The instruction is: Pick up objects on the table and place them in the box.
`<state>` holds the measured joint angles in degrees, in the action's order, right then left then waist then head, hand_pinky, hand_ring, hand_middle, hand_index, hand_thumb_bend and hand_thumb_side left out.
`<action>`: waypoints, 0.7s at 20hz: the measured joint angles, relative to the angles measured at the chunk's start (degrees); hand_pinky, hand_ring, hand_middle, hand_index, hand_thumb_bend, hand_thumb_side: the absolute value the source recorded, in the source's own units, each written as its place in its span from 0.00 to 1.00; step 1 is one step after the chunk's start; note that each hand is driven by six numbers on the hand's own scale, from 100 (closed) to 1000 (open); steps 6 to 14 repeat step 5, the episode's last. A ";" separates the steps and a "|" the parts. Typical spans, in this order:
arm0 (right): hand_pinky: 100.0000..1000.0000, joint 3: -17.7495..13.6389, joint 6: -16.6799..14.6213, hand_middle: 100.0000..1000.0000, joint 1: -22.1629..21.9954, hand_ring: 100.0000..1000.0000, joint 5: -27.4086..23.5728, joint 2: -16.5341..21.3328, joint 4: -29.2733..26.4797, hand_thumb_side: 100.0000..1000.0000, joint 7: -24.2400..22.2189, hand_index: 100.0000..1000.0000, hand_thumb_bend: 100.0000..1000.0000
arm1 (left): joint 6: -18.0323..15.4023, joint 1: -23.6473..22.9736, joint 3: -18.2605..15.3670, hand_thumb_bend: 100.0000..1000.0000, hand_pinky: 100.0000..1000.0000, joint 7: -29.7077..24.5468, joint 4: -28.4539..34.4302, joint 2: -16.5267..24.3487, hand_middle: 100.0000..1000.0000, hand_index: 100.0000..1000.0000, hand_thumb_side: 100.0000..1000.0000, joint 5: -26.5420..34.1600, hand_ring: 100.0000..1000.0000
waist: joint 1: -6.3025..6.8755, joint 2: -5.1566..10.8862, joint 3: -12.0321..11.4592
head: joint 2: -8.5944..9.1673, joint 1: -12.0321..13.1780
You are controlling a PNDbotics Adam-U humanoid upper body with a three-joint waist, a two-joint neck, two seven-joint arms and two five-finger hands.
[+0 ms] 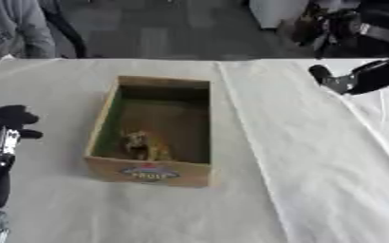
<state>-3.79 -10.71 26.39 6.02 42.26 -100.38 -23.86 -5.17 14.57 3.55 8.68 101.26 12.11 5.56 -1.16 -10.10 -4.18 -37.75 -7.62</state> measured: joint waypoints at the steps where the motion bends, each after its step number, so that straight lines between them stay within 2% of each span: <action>1: 0.48 -1.00 0.40 0.76 -0.84 0.73 -0.95 -1.05 -0.14 0.00 2.32 0.87 0.00 | -0.02 -0.03 -0.09 0.32 0.50 0.11 0.00 0.00 0.49 0.62 0.50 0.00 0.61 | 0.05 -0.11 0.13 | 0.00 0.10; 5: 0.45 -4.21 1.76 0.74 -4.21 0.70 -5.41 -5.28 -0.79 0.10 11.66 0.84 0.00 | -0.13 -0.40 -0.20 0.32 0.50 0.36 -0.01 -0.03 0.49 0.62 0.50 0.00 0.61 | 0.44 -0.28 0.98 | 0.00 0.48; 14: 0.45 -4.21 1.76 0.74 -4.21 0.70 -5.41 -5.28 -0.79 0.10 11.66 0.84 0.00 | -0.13 -0.40 -0.20 0.32 0.50 0.36 -0.01 -0.03 0.49 0.62 0.50 0.00 0.61 | 0.44 -0.28 0.98 | 0.00 0.48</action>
